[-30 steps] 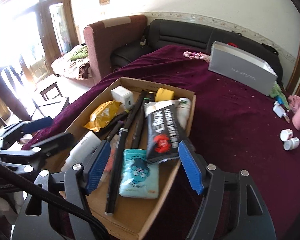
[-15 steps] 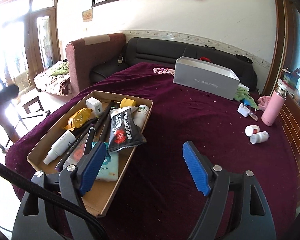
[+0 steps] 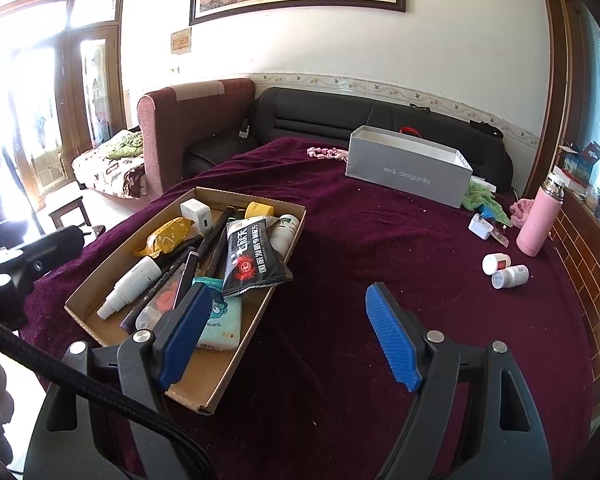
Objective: Organize objects
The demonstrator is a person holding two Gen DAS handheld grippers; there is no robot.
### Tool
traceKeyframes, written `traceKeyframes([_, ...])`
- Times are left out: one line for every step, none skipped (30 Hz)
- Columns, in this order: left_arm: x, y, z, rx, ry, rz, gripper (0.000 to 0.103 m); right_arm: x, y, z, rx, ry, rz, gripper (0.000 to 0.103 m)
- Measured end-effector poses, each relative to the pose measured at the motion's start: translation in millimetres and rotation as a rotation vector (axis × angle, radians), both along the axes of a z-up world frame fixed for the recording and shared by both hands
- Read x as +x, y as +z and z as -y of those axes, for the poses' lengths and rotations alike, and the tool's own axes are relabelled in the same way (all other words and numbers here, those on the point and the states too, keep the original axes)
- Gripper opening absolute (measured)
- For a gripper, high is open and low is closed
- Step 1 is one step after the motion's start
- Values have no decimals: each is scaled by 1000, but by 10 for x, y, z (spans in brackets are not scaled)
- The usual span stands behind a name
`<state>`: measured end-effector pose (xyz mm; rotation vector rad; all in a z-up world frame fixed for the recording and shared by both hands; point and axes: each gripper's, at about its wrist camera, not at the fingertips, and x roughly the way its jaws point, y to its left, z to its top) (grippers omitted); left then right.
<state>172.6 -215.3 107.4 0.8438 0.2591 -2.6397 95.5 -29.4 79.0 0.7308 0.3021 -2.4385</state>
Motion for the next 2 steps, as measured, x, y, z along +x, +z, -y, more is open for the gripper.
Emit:
traceKeyframes([-3, -9, 0, -2, 9, 11, 102, 11, -4, 3, 2, 1, -1, 80])
traceKeyframes([-1, -15, -3, -21, 29, 21, 102, 21, -8, 8, 4, 3, -1, 80])
